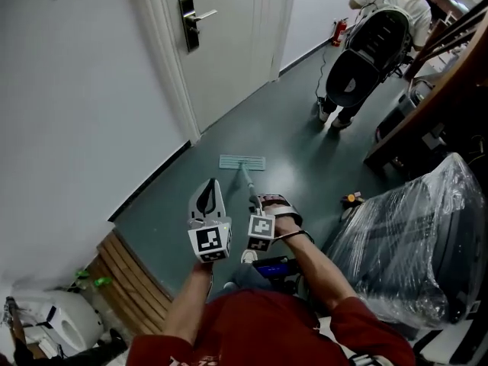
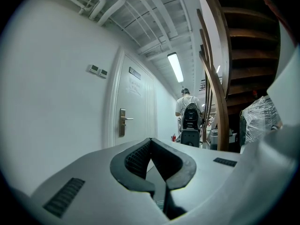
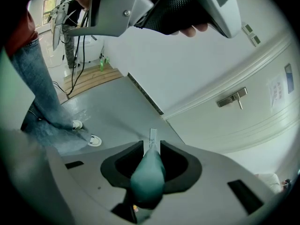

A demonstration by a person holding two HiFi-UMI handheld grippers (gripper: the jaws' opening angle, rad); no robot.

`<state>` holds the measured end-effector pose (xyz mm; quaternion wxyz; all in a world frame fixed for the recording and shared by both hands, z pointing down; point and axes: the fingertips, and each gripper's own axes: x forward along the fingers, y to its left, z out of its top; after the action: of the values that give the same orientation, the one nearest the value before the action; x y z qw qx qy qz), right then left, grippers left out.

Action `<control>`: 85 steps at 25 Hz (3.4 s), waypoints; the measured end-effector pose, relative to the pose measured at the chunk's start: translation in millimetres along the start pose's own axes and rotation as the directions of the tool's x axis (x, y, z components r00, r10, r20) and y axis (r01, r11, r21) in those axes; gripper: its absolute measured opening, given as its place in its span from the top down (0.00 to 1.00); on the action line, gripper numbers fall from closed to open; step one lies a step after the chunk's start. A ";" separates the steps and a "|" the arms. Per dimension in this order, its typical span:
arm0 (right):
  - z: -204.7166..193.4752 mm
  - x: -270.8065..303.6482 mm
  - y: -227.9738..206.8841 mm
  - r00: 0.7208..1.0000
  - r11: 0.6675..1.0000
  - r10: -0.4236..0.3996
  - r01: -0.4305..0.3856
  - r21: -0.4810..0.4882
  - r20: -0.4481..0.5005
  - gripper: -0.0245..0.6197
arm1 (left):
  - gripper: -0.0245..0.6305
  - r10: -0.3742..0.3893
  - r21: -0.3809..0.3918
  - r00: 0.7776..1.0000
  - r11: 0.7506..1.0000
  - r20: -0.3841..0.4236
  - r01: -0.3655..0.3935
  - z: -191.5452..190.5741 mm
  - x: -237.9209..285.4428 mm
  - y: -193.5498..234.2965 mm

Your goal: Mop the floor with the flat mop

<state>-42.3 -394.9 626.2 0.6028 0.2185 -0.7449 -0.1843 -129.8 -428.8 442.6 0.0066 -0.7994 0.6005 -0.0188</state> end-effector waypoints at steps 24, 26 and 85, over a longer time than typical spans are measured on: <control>31.8 -98.1 176.9 0.999 1.000 0.022 -0.022 -0.003 -0.026 0.77 | 0.94 -0.001 -0.068 1.000 0.998 0.005 0.001 -20.8 -185.6 -20.8; 24.3 -107.0 190.5 1.000 1.000 0.021 -0.021 -0.010 -0.017 0.77 | 0.94 -0.001 -0.067 1.000 0.998 -0.002 0.001 -21.6 -197.3 -34.3; -48.0 -322.6 493.4 0.998 0.998 0.053 -0.052 -0.038 0.020 0.76 | 0.94 0.023 -0.061 0.998 0.998 -0.060 -0.027 -48.4 -531.2 -213.7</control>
<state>11.1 194.1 637.8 0.6036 0.1856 -0.7531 -0.1848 -74.2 141.4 486.4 -0.0356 -0.7906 0.6108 -0.0236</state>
